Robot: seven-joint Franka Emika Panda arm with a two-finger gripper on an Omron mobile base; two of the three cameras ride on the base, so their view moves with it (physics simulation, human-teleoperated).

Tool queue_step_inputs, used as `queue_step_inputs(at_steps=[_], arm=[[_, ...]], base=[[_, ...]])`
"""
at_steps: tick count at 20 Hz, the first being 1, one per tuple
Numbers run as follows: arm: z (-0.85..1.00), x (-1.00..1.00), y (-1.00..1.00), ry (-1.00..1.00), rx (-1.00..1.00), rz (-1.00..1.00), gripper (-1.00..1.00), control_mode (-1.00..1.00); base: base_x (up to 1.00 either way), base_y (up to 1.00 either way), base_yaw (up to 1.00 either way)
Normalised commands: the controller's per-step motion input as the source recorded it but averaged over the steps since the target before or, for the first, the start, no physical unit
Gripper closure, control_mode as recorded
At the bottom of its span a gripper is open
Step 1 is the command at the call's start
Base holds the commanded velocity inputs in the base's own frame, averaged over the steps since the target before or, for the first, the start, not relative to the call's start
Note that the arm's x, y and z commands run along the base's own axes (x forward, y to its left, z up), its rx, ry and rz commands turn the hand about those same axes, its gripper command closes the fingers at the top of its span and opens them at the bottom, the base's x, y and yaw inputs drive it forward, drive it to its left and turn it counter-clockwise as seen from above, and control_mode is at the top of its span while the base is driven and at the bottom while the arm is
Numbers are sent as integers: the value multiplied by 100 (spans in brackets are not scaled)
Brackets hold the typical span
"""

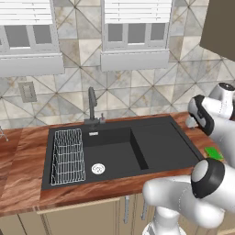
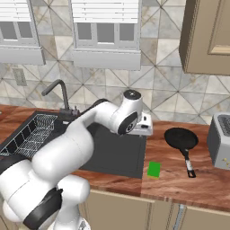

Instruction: Pick the pan and sponge and place them into the sink. Then turn on the water.

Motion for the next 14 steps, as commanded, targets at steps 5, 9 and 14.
queue_step_inputs(at_steps=[5,9,14], arm=[[-18,0,-41,0,0,0,-100,-100],[-17,0,-40,0,0,0,-100,-100],[-16,0,-39,0,0,0,-100,-100]], base=[[0,0,0],[0,0,0],[0,0,0]])
